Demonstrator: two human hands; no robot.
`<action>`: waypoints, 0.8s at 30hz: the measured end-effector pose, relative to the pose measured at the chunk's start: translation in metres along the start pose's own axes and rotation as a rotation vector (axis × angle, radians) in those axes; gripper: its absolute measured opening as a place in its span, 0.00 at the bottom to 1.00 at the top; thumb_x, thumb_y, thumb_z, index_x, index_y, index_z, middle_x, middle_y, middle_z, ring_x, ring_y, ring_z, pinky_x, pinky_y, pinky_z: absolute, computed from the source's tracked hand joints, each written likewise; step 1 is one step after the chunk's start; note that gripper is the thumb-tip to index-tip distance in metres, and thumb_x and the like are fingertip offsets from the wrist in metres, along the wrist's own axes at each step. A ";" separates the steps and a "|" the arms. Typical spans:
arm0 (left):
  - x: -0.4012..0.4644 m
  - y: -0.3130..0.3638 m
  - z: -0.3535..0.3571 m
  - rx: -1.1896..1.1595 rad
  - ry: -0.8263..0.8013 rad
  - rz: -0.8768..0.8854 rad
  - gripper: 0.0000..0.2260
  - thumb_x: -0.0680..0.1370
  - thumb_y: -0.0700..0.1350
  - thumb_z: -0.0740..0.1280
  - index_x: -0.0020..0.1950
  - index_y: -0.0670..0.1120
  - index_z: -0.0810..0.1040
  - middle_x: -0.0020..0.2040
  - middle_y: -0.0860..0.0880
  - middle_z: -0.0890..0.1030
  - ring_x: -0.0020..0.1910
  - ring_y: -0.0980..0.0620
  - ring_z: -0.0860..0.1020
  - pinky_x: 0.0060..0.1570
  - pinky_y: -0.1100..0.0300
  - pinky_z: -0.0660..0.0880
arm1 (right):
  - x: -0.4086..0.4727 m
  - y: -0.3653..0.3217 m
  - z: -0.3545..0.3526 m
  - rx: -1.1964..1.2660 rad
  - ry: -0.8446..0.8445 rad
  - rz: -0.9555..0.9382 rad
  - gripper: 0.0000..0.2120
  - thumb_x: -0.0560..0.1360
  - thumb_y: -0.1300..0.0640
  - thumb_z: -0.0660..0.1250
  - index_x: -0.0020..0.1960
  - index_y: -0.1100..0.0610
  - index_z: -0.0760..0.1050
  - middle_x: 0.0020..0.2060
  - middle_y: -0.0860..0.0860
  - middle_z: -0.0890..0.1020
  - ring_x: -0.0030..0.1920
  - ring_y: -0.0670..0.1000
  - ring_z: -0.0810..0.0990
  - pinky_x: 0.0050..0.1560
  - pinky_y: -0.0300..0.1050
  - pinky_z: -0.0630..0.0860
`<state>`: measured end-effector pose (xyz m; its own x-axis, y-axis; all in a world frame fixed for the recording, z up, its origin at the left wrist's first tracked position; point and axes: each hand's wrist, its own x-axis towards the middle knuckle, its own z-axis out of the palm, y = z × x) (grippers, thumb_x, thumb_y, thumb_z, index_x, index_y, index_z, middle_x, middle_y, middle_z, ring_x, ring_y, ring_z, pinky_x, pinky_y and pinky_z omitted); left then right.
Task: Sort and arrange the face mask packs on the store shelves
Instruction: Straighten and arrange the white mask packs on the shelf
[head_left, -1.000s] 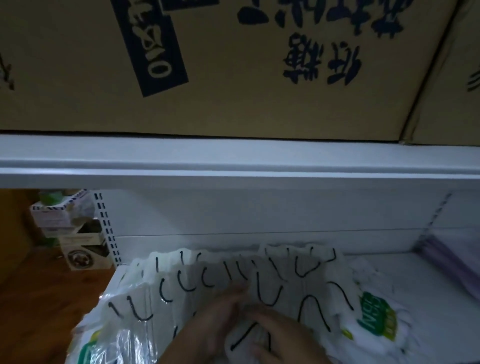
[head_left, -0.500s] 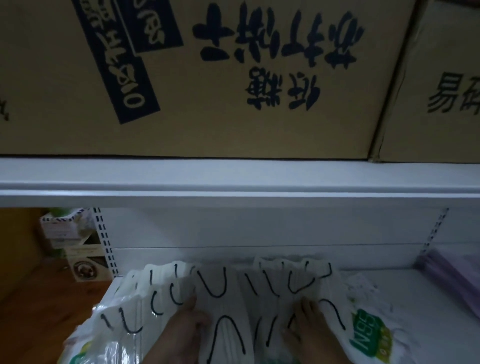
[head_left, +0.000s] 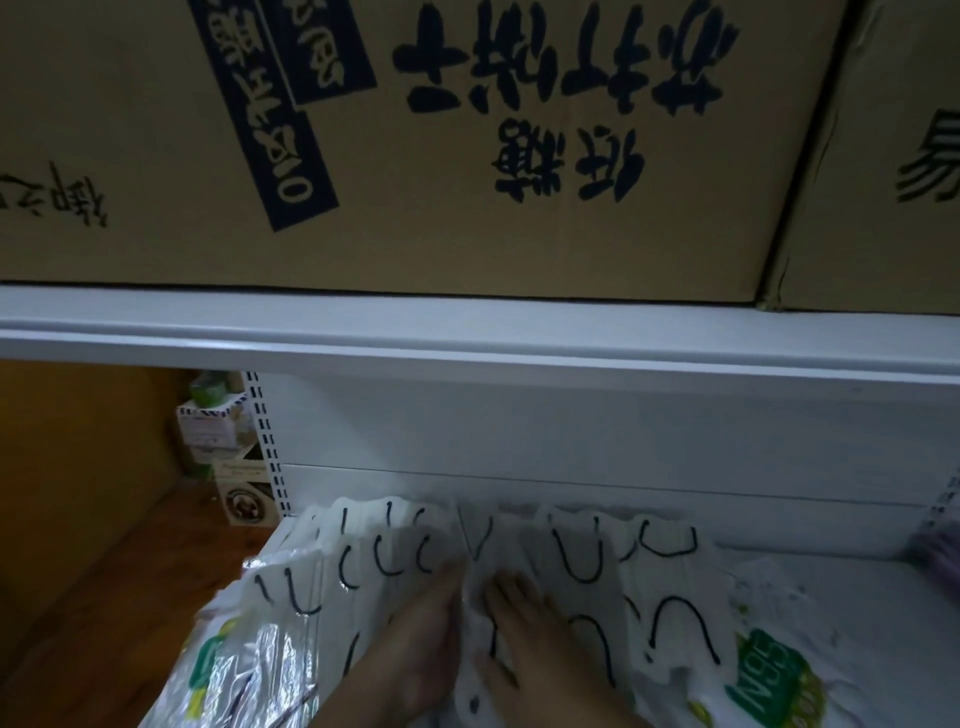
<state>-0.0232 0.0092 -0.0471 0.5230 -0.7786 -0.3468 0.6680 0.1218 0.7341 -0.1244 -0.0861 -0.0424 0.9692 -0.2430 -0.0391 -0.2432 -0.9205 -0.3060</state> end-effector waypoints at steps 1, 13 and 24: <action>-0.001 0.000 -0.001 -0.001 0.002 0.006 0.19 0.80 0.49 0.57 0.54 0.40 0.84 0.55 0.40 0.83 0.52 0.45 0.83 0.39 0.60 0.81 | 0.003 -0.003 0.004 -0.031 -0.039 0.004 0.33 0.80 0.45 0.54 0.78 0.53 0.45 0.78 0.49 0.44 0.78 0.50 0.44 0.75 0.47 0.48; -0.006 0.016 -0.024 0.115 0.096 0.036 0.15 0.74 0.30 0.59 0.58 0.35 0.79 0.53 0.34 0.82 0.50 0.34 0.82 0.47 0.45 0.79 | -0.010 0.050 0.004 -0.018 0.034 0.332 0.33 0.80 0.43 0.53 0.78 0.52 0.41 0.77 0.51 0.37 0.78 0.55 0.41 0.76 0.45 0.47; -0.009 0.021 -0.032 0.099 0.137 -0.029 0.18 0.74 0.31 0.56 0.60 0.37 0.77 0.51 0.35 0.83 0.47 0.35 0.83 0.41 0.47 0.80 | -0.013 0.061 -0.001 0.085 0.102 0.392 0.20 0.83 0.50 0.49 0.72 0.55 0.64 0.70 0.51 0.70 0.66 0.50 0.71 0.67 0.42 0.67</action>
<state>0.0033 0.0387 -0.0472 0.5758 -0.6890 -0.4402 0.6322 0.0337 0.7741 -0.1523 -0.1390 -0.0600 0.7938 -0.6035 -0.0753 -0.5853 -0.7243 -0.3646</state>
